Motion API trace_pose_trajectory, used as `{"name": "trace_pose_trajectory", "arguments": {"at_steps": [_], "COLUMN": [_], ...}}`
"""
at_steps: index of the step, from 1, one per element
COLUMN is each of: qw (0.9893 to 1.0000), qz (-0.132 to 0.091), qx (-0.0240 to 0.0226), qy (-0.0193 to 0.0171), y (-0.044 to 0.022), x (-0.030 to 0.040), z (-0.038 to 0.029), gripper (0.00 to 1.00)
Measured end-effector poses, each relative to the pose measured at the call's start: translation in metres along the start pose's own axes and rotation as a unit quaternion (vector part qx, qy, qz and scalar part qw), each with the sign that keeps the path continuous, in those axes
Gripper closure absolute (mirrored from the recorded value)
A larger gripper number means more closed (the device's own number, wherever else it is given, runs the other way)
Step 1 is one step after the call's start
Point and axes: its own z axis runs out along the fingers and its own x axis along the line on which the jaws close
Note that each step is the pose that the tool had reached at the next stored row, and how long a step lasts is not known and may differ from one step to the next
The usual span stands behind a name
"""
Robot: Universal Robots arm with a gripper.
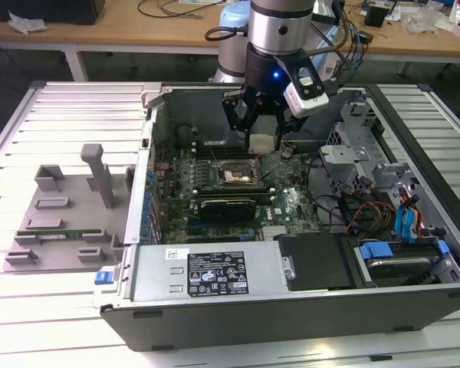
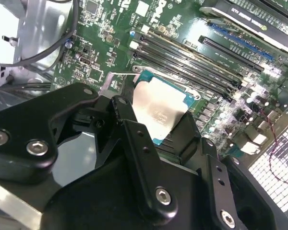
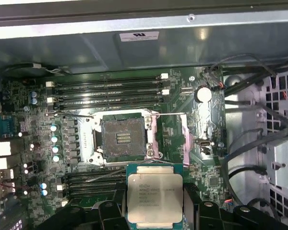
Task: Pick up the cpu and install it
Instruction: 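Place the cpu into insertion slot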
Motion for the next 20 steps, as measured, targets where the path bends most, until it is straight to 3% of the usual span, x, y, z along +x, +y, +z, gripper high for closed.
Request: {"name": "trace_pose_trajectory", "arguments": {"at_steps": [8, 20], "qw": [0.9995, 0.9975], "qz": [0.033, 0.07], "qx": [0.0024, 0.005], "qy": [0.0007, 0.0016], "y": [0.0001, 0.0001], "x": [0.0, 0.0], "z": [0.0004, 0.0017], "gripper": [0.45, 0.45]}}
